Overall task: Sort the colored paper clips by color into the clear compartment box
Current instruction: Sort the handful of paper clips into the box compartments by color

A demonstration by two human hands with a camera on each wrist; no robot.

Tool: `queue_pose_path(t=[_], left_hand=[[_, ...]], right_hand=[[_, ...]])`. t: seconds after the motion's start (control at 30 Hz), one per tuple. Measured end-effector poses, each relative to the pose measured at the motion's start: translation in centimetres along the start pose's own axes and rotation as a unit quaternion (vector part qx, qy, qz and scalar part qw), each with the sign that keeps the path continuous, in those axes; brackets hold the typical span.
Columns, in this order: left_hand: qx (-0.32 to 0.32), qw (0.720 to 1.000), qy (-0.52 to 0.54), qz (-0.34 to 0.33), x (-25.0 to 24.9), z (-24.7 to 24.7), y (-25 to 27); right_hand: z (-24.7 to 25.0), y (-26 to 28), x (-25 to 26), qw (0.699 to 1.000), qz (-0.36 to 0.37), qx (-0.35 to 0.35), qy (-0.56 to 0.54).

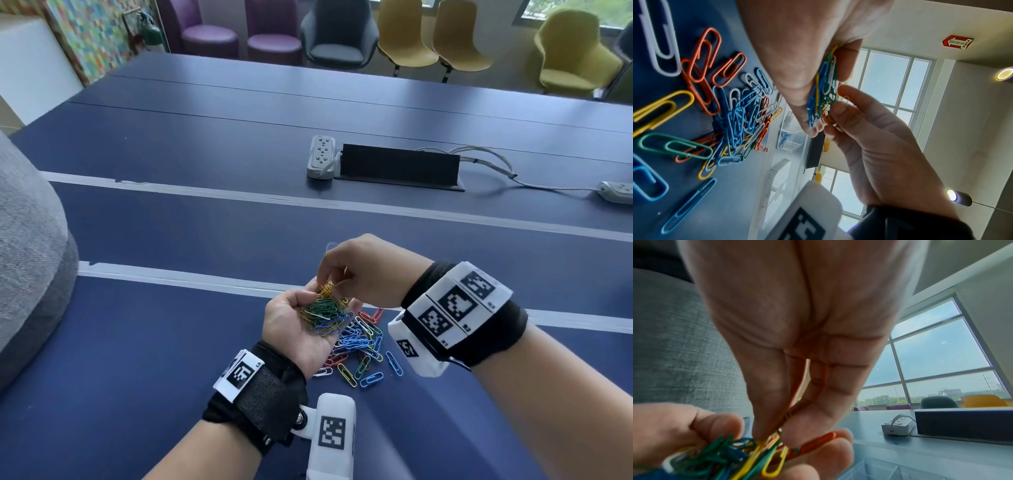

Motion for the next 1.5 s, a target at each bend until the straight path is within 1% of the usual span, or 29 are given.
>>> queue_pose_path(t=[0.2,0.33,0.53,0.67,0.8,0.87,0.97,1.03,1.13,1.27,1.43,1.5], left_hand=[[0.021,1.000,-0.004,-0.002,-0.4,-0.3,-0.1],[0.034,0.999,-0.014,-0.003,-0.2,-0.9,-0.1],[0.019,0.999,-0.032,-0.001,0.1,-1.0,0.0],[0.004,0.999,-0.032,-0.002,-0.2,-0.5,0.0],[-0.005,1.000,-0.027,-0.010,-0.4,-0.3,0.1],[-0.009,1.000,-0.020,-0.015,-0.6,-0.1,0.1],[-0.018,0.999,-0.010,-0.028,-1.3,0.4,-0.1],[-0.023,0.999,-0.009,-0.034,-1.7,0.7,-0.2],[-0.023,0.999,-0.012,-0.036,-1.8,0.8,-0.3],[-0.028,0.999,-0.014,-0.035,-1.7,0.8,-0.3],[-0.030,0.999,-0.014,-0.032,-1.8,1.1,-0.3],[-0.033,0.999,-0.006,-0.035,-1.9,1.2,-0.4]], right_hand=[[0.6,0.1,-0.2,1.000,0.006,-0.021,0.013],[0.8,0.1,0.3,0.998,0.004,-0.037,0.045],[1.3,0.2,0.3,0.998,0.003,-0.060,0.036],[1.4,0.0,-0.3,0.998,-0.010,-0.065,0.000],[2.5,0.1,-0.6,0.997,-0.015,-0.079,-0.002],[3.8,0.2,-1.5,0.994,-0.033,-0.102,-0.028],[6.3,0.4,-4.0,0.982,-0.079,-0.157,-0.074],[7.0,0.2,-5.8,0.977,-0.114,-0.171,-0.057],[5.6,-1.1,-7.8,0.978,-0.165,-0.126,0.011],[3.2,-2.9,-9.9,0.972,-0.216,-0.078,0.054],[1.0,-5.1,-9.9,0.976,-0.194,-0.056,0.084],[0.3,-5.6,-9.9,0.978,-0.187,-0.050,0.076]])
Point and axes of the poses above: each hand's wrist, its own y-axis away from the middle knuckle, its own z-axis out of the back of the hand, x = y × z, the point moved 10 cm from there along -y, towards the middle knuckle, and after that the axes turned 8 degrees about y, right-handed, at the moved point
